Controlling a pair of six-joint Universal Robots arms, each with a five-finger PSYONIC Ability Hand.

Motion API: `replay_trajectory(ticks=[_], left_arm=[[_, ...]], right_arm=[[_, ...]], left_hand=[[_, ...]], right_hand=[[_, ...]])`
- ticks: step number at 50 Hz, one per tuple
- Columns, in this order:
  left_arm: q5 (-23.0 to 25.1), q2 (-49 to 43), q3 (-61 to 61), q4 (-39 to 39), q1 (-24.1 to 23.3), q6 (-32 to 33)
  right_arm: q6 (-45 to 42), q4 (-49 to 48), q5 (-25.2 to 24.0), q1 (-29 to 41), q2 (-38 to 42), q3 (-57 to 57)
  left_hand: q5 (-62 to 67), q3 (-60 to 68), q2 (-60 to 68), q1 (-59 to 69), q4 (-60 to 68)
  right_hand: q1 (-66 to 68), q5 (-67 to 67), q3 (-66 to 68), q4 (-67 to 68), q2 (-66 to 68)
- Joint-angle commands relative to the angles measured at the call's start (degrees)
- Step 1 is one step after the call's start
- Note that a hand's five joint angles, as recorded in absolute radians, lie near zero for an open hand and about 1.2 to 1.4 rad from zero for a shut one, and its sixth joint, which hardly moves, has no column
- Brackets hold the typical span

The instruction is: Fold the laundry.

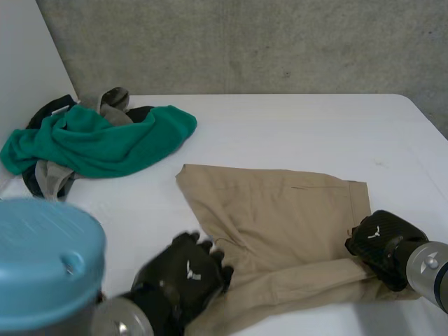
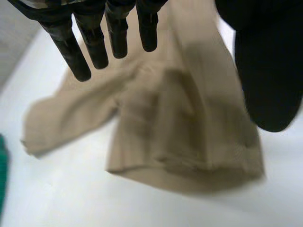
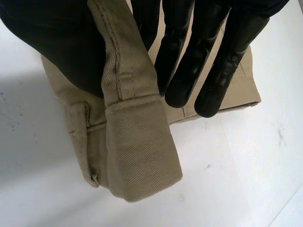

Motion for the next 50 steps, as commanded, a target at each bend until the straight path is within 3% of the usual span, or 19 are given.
replay_trajectory(ticks=[1, 4, 12, 17, 19, 20, 25, 31, 33, 42, 46, 50], left_arm=[[1.2, -9.6, 10.7, 15.5, 10.9, 0.0], [2.3, -14.1, 13.5, 19.5, 12.4, 0.3], [13.1, -33.7, 26.5, 23.2, 15.7, 8.1], [13.1, -38.3, 29.0, 23.0, 17.8, 12.3], [12.9, -39.2, 29.4, 23.3, 18.0, 12.7], [12.8, -39.9, 29.6, 23.4, 18.1, 12.5], [10.2, -40.0, 29.4, 23.4, 18.3, 12.4], [-3.0, -38.1, 25.1, 23.0, 18.2, 10.7], [-4.9, -36.7, 23.1, 23.1, 18.2, 9.8], [-5.8, -31.3, 13.5, 23.1, 17.4, 1.6], [-5.6, -30.0, 10.7, 23.6, 16.9, 1.0], [-5.5, -28.2, 9.0, 24.1, 16.9, 0.9]], right_arm=[[0.3, -0.1, -0.3, 0.4, 0.4, 0.1], [0.4, -0.2, -0.6, 0.7, 0.4, 0.3], [0.5, -0.5, -0.7, 0.8, 0.9, 0.9], [0.5, -0.7, -0.7, 0.6, 0.9, 1.6], [0.5, -0.9, -0.6, 0.3, 0.9, 1.6], [0.5, -1.1, -0.7, 0.1, 1.0, 1.7], [0.5, -1.6, -0.6, 0.1, 1.0, 1.9], [0.5, -1.8, -0.6, 0.0, 0.9, 1.6], [0.9, -1.9, -0.7, 0.1, 0.9, 1.6], [3.1, -2.1, -0.7, 0.6, 2.4, 1.3], [3.3, -2.1, -0.7, 0.6, 2.6, 1.3], [3.3, -2.1, -0.7, 0.7, 2.6, 1.4]], left_hand=[[1.1, 0.6, 0.6, 1.6, 0.8], [4.7, 4.1, 4.1, 5.1, 4.3], [8.0, 7.5, 7.5, 8.5, 7.7], [13.6, 13.0, 13.0, 14.0, 13.3], [23.5, 22.9, 22.9, 23.9, 23.1], [37.5, 36.9, 36.9, 38.0, 37.2], [65.4, 64.8, 64.8, 65.8, 65.0], [65.4, 64.8, 64.8, 65.8, 65.1], [65.4, 64.8, 64.8, 65.8, 65.1], [65.4, 64.8, 64.8, 65.8, 65.1], [64.9, 64.3, 64.3, 65.4, 64.6], [51.0, 50.4, 50.4, 51.5, 50.7]], right_hand=[[23.0, 12.8, 12.2, 11.8, 11.5], [23.0, 12.8, 12.2, 11.8, 11.5], [23.0, 12.8, 12.2, 11.8, 11.5], [23.0, 12.8, 12.2, 11.8, 11.5], [23.0, 12.8, 12.2, 11.8, 11.5], [23.0, 12.8, 12.2, 11.8, 11.5], [23.0, 12.8, 12.2, 11.8, 11.5], [23.0, 12.8, 12.2, 11.8, 11.5], [23.0, 12.8, 12.2, 11.8, 11.5], [23.0, 12.8, 12.2, 11.8, 11.5], [23.0, 12.8, 12.2, 11.8, 11.5], [23.0, 12.8, 12.2, 11.8, 11.5]])
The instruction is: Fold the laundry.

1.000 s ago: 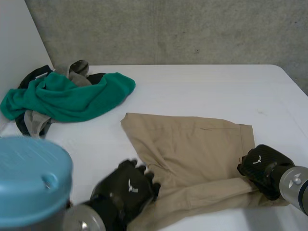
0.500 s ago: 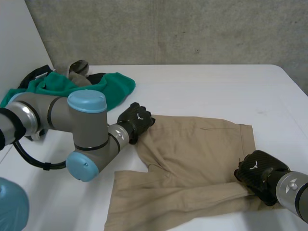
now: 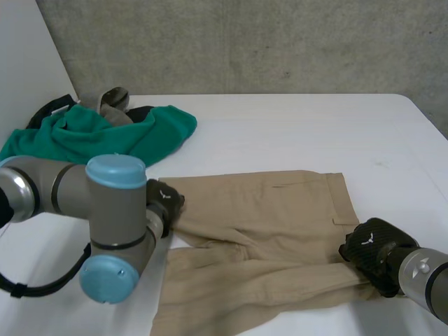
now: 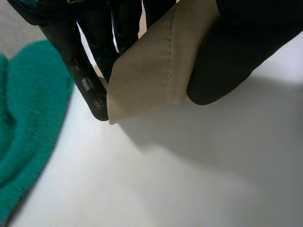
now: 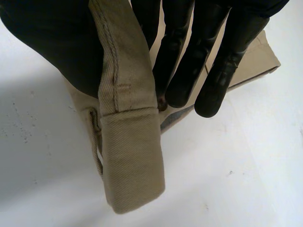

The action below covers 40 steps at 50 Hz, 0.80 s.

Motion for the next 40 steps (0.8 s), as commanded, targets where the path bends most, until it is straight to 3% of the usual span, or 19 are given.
replay_trajectory(ticks=[1, 4, 8, 26, 30, 35, 40], left_arm=[[0.6, 3.4, -4.6, 0.9, -0.3, -1.2], [0.7, 6.1, -6.0, 1.2, -0.1, -1.4], [1.0, 9.9, -7.3, 1.2, -0.4, -2.3], [6.8, 12.0, -5.3, -1.2, -1.1, -4.4], [6.9, 15.0, -7.8, -3.3, -4.6, -8.4], [7.2, 23.8, -13.4, -7.3, -10.8, -19.5], [7.3, 26.8, -17.1, -9.5, -15.2, -24.8]], right_arm=[[0.3, -0.1, 0.0, 0.1, 0.3, 0.1], [0.3, -0.1, 0.0, 0.1, 0.3, 0.1], [0.3, -0.3, 0.0, 0.2, 0.3, 0.0], [1.4, -1.8, -0.1, 0.1, 0.3, -0.3], [2.7, -1.9, -0.1, 0.0, 0.3, -1.0], [4.0, -1.9, -0.1, 0.0, 0.3, -2.1], [4.9, -2.0, -0.8, -0.3, 0.3, -2.6]], left_hand=[[-2.7, -5.4, -5.6, -2.3, -5.9], [-19.1, -21.9, -22.1, -18.7, -22.3], [-27.7, -30.5, -30.7, -27.4, -31.0], [-27.4, -30.2, -30.4, -27.0, -30.7], [-27.6, -30.4, -30.6, -27.2, -30.8], [-32.1, -34.9, -35.1, -31.7, -35.4], [-35.3, -38.1, -38.3, -34.9, -38.6]], right_hand=[[23.0, 12.8, 12.2, 11.8, 11.5], [23.0, 12.8, 12.2, 11.8, 11.5], [23.0, 12.8, 12.2, 11.8, 11.5], [23.0, 12.8, 12.2, 11.8, 11.5], [23.0, 12.8, 12.2, 11.8, 11.5], [23.0, 12.8, 12.2, 11.8, 11.5], [23.0, 12.8, 12.2, 11.8, 11.5]])
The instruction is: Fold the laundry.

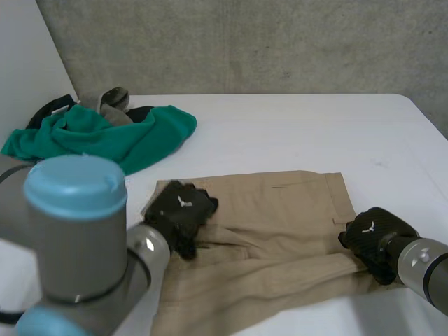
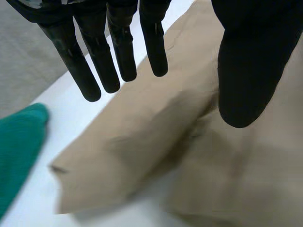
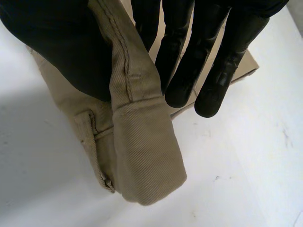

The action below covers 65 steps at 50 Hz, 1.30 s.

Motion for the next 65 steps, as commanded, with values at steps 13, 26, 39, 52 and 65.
replay_trajectory(ticks=[13, 26, 39, 52, 65], left_arm=[[-0.4, 0.3, -7.2, -3.9, -5.1, -8.4], [-0.5, -3.4, -2.9, -3.4, -3.4, -6.3], [-4.2, -13.5, 31.7, 14.8, 8.2, 16.4], [-4.7, -13.3, 49.2, 40.0, 10.0, 20.9], [-4.7, -12.9, 25.8, 38.5, 7.7, 20.9]], right_arm=[[1.5, -0.2, -1.2, -0.3, 0.1, -0.6], [0.4, 0.2, -1.4, 0.2, 1.2, -0.9], [-1.5, -17.9, -0.9, 2.6, 14.6, -31.0], [11.8, -55.0, 0.6, 3.9, 17.1, -49.9], [11.8, -45.5, 1.1, 4.5, 24.3, -43.0]], left_hand=[[19.9, 19.1, 19.3, 19.6, 19.7], [50.3, 49.6, 49.8, 50.1, 50.2], [50.3, 49.6, 49.8, 50.1, 50.2], [50.3, 49.6, 49.8, 50.1, 50.2], [50.3, 49.6, 49.8, 50.1, 50.2]], right_hand=[[23.0, 12.8, 12.2, 11.8, 11.5], [23.0, 12.8, 12.2, 11.8, 11.5], [23.0, 12.8, 12.2, 11.8, 11.5], [23.0, 12.8, 12.2, 11.8, 11.5], [23.0, 12.8, 12.2, 11.8, 11.5]])
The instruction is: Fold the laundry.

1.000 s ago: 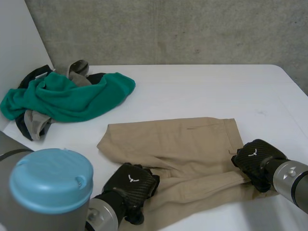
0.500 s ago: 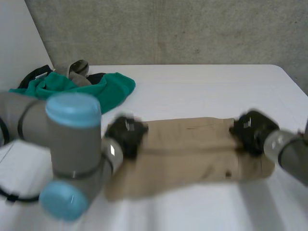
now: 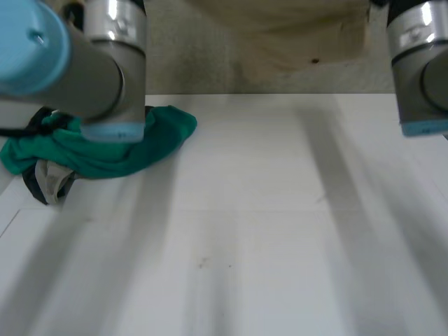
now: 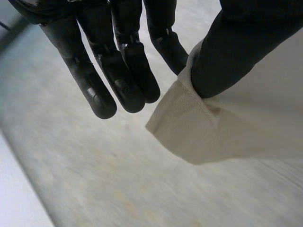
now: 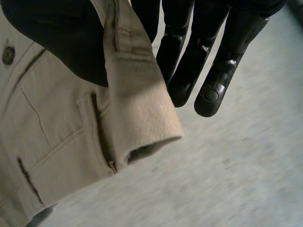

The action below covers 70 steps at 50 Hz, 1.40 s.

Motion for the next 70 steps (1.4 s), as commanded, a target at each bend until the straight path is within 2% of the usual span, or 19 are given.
replay_trajectory(ticks=[1, 8, 15, 23, 27, 37, 41, 44, 45, 48, 51, 54, 56, 59, 63, 65, 67, 70], left_arm=[[0.0, 0.0, -16.9, -1.1, -2.2, 0.0], [-0.5, -2.0, -31.7, -3.6, -4.1, 0.0], [-5.1, -2.7, -39.4, -13.4, -6.1, -0.4], [-6.1, 8.1, -47.1, -26.6, -6.6, -1.9], [-6.1, 12.3, -50.4, -32.6, -7.4, -2.0], [-5.8, 17.6, -56.5, -45.2, -15.2, -3.3], [-5.5, 18.6, -56.2, -49.1, -18.0, -4.9], [-5.7, 19.8, -54.9, -49.9, -18.5, -5.7], [-5.7, 20.3, -54.3, -50.0, -18.5, -5.5], [-5.8, 21.6, -51.4, -49.9, -18.1, -4.8], [-5.7, 21.9, -47.9, -49.8, -17.1, -3.7], [-5.3, 21.7, -42.6, -48.7, -13.4, -1.1], [-3.3, 20.6, -38.5, -46.4, -10.2, 0.7], [1.0, 17.4, -34.6, -42.5, -7.9, 1.7], [13.1, 7.3, -27.3, -34.1, -5.2, 2.2], [16.8, 3.6, -24.3, -31.8, -4.3, 2.1], [20.2, -3.3, -18.6, -29.7, -3.3, 2.1], [22.3, -10.0, -11.5, -29.3, -2.3, 2.1]], right_arm=[[-0.6, 6.5, 0.1, 0.4, 4.6, 6.7], [-1.4, 15.8, -0.7, 0.5, 10.3, 13.9], [-5.6, 27.5, -0.4, 0.8, 10.1, 20.7], [-6.7, 46.2, -0.5, 0.1, 0.5, 27.9], [-6.8, 52.6, -0.9, 0.1, -2.4, 31.5], [-11.3, 63.6, -0.7, 0.0, -9.7, 42.2], [-14.1, 64.6, -0.5, -0.3, -11.8, 45.6], [-14.8, 64.5, -0.4, -0.5, -12.5, 47.2], [-14.8, 64.5, -0.5, -0.5, -12.7, 47.4], [-14.6, 64.2, -0.8, -0.5, -13.2, 48.0], [-14.5, 63.2, -0.8, -0.5, -13.4, 48.4], [-14.3, 61.8, -0.8, -0.5, -13.6, 48.5], [-14.2, 61.0, -0.9, -0.5, -13.6, 48.8], [-14.2, 59.8, -1.0, -0.5, -13.7, 49.4], [-13.9, 58.3, -1.7, -0.4, -13.6, 50.2], [-13.9, 57.7, -2.0, -0.5, -13.6, 50.4], [-13.8, 56.9, -2.4, -0.5, -13.5, 50.7], [-13.8, 56.1, -3.0, -0.4, -13.4, 51.0]], left_hand=[[13.7, 11.8, 11.4, 14.4, 11.2], [13.7, 11.8, 11.4, 14.4, 11.2], [13.7, 11.8, 11.4, 14.4, 11.2], [13.7, 11.8, 11.4, 14.4, 11.2], [13.7, 11.8, 11.4, 14.4, 11.2], [13.7, 11.8, 11.4, 14.4, 11.2], [13.7, 11.8, 11.4, 14.4, 11.2], [13.7, 11.8, 11.4, 14.4, 11.2], [0.9, -1.0, -1.4, 1.6, -1.6], [-53.5, -55.4, -55.8, -52.8, -56.0], [-53.0, -54.9, -55.3, -52.4, -55.5], [-53.4, -55.3, -55.7, -52.7, -55.9], [-53.4, -55.3, -55.7, -52.7, -55.9], [-52.2, -54.1, -54.5, -51.5, -54.7], [-51.5, -53.4, -53.8, -50.8, -54.0], [-50.0, -51.9, -52.3, -49.3, -52.5], [-46.5, -48.4, -48.8, -45.8, -49.0], [-41.9, -43.8, -44.3, -41.3, -44.4]], right_hand=[[23.0, 12.8, 12.0, 11.7, 11.5], [23.0, 12.8, 12.0, 11.7, 11.5], [23.0, 12.8, 12.0, 11.7, 11.5], [23.0, 12.8, 12.0, 11.7, 11.5], [23.0, 12.8, 12.0, 11.7, 11.5], [23.0, 12.8, 12.0, 11.7, 11.5], [23.0, 12.8, 12.0, 11.7, 11.5], [23.0, 12.8, 12.0, 11.7, 11.5], [23.0, 12.8, 12.0, 11.7, 11.5], [23.0, 12.8, 12.0, 11.7, 11.5], [23.0, 12.8, 12.0, 11.7, 11.5], [23.0, 12.8, 12.0, 11.7, 11.5], [23.0, 12.8, 12.0, 11.7, 11.5], [23.0, 12.8, 12.0, 11.7, 11.5], [23.0, 12.8, 12.0, 11.7, 11.5], [23.0, 12.8, 12.0, 11.7, 11.5], [23.0, 12.8, 12.0, 11.7, 11.5], [23.0, 12.8, 12.0, 11.7, 11.5]])
